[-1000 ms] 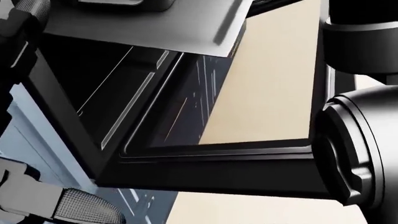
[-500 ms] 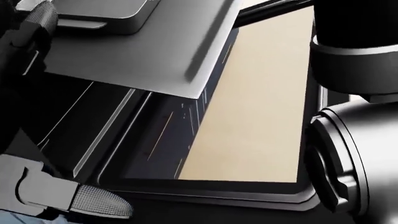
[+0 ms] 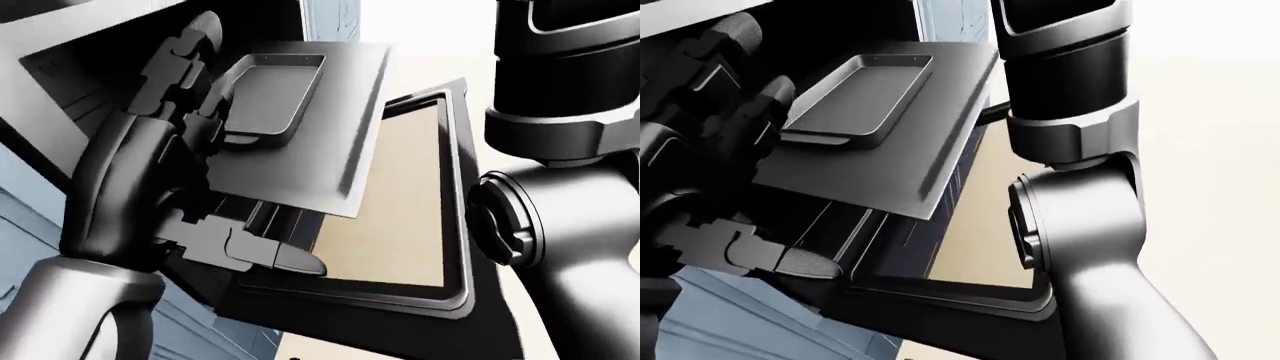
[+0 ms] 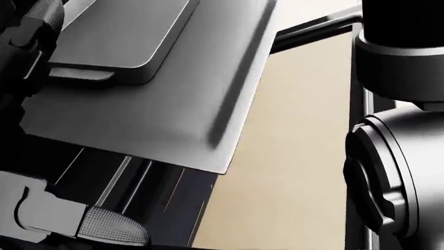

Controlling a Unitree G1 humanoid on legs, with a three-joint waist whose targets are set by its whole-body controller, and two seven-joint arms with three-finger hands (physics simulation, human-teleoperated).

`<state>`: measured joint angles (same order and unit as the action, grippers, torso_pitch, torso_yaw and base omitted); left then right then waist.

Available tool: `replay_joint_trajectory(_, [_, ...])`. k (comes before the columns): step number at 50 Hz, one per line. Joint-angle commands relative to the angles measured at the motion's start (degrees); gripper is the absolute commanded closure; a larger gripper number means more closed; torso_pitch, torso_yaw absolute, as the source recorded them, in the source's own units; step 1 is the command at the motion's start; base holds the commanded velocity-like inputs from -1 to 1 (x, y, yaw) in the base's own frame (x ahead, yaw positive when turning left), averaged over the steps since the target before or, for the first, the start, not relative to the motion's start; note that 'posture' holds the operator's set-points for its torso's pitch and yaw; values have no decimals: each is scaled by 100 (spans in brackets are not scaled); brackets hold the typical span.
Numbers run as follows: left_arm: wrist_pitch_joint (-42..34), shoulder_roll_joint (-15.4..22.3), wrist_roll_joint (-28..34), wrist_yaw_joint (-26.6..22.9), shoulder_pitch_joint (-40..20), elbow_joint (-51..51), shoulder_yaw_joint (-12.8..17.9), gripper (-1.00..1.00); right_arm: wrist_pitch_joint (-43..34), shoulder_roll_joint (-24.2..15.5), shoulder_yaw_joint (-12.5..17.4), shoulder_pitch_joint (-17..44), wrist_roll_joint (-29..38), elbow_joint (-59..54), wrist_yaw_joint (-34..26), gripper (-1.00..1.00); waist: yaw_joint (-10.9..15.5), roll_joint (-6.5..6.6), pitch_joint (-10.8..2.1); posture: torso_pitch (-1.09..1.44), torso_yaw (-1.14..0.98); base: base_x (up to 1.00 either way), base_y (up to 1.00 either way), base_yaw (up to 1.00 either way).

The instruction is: Place the broccoli on the top rack of the oven.

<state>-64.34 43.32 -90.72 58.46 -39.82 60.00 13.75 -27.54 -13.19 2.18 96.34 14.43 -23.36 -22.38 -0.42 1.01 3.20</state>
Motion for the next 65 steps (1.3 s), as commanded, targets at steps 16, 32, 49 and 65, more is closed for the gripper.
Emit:
replay_joint_trajectory(16, [146,220,14,-93,52,0,275,-100,90,-18,17,19,-32,216,0,100,-162,290,114,0,0,0,2,0])
replay_joint_trajectory(32, [133,34,72,7,-154,0,41,-100,59,-11,46,3,-132,269,57,100,-173,333,110,0,0,0,0,0])
replay_joint_trajectory(49, [378,308,-2228,1657,-1656,0,-104,-100,67,17,33,34,-142,233,37,100,-77,121,228,0,4,0,0,0])
replay_joint_trajectory(65, [-112,-15,-2135,1683,-1418,0,148,-100,-36,9,25,-106,-82,446,-36,100,99,320,170,0,9,0,0,0])
